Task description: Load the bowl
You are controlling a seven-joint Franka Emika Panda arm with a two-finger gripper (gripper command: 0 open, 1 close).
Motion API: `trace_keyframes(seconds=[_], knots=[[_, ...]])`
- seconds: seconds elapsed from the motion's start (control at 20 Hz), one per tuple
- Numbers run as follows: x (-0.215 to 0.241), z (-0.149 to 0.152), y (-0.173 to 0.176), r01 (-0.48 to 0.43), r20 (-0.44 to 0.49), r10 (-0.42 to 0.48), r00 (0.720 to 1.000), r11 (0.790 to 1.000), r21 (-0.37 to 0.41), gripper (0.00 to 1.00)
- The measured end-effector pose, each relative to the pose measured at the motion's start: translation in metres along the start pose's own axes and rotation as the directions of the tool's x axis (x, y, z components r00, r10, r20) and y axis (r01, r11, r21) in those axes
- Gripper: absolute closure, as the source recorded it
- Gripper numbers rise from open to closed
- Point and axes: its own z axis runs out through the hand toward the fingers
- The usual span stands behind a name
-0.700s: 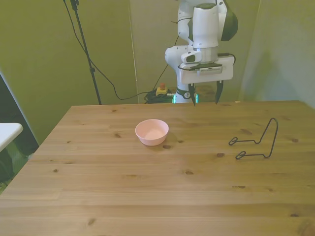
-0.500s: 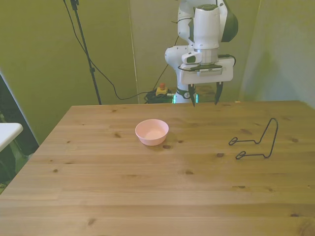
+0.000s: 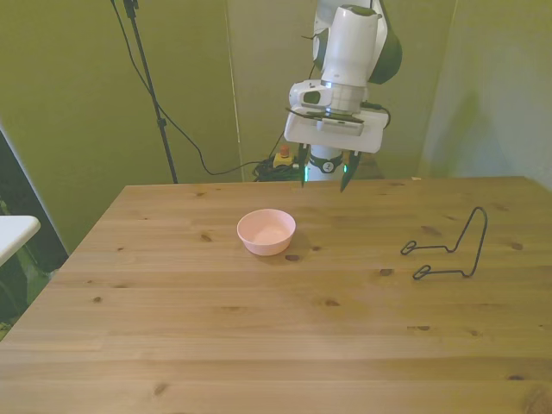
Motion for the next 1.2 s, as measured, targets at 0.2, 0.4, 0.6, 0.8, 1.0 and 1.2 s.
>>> trace_keyframes(seconds=[0.2, 0.4, 0.6, 0.8, 1.0, 1.2], knots=[[0.028, 0.022, 0.002, -0.032, -0.021, 0.032, 0.999, 0.999, -0.02, 0.0], [0.037, 0.054, -0.004, -0.054, -0.02, 0.053, 0.998, 0.997, -0.046, 0.0], [0.044, 0.078, -0.007, -0.071, -0.024, 0.07, 0.997, 0.995, -0.065, 0.0], [0.052, 0.091, -0.009, -0.084, -0.04, 0.082, 0.996, 0.995, -0.062, 1.0], [0.061, 0.097, -0.014, -0.091, -0.052, 0.089, 0.995, 0.995, -0.037, 1.0], [0.065, 0.102, -0.018, -0.099, -0.052, 0.097, 0.994, 0.995, -0.022, 1.0]])
